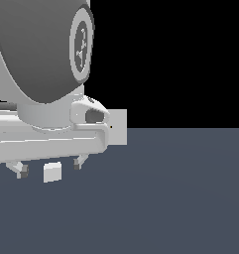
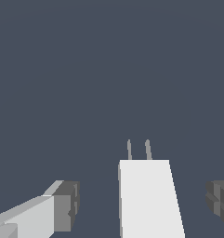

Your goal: Plug the charger into the wall socket.

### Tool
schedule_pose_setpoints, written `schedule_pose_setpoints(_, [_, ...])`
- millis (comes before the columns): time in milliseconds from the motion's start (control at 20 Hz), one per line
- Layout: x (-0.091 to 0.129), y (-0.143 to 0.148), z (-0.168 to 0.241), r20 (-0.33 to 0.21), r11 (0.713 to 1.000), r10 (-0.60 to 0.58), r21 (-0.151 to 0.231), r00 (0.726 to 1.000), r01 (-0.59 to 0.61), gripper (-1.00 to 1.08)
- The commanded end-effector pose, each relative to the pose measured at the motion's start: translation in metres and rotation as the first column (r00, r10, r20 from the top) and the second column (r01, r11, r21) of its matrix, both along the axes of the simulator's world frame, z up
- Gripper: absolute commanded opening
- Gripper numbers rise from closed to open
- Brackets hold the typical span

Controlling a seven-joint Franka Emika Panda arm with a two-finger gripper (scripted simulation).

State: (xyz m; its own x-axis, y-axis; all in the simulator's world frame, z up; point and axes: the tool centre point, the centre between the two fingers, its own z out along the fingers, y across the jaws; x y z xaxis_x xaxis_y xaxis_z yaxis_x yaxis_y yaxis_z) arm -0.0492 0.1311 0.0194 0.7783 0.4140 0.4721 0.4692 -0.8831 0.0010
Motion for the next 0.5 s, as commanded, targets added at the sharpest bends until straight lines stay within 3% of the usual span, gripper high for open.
schedule_pose_setpoints(0, [0.0004, 0.0, -0.0059, 0.001, 1.0, 0.0, 0.0, 1.0, 0.0, 1.0])
schedule_pose_setpoints(150, [0.0004, 0.0001, -0.0079, 0.002, 1.0, 0.0, 0.0, 1.0, 0.0, 1.0])
schedule_pose_setpoints(200, [0.0004, 0.0001, -0.0079, 0.002, 1.0, 0.0, 0.0, 1.0, 0.0, -1.0])
schedule_pose_setpoints(450, [0.0004, 0.0001, -0.0079, 0.002, 1.0, 0.0, 0.0, 1.0, 0.0, -1.0])
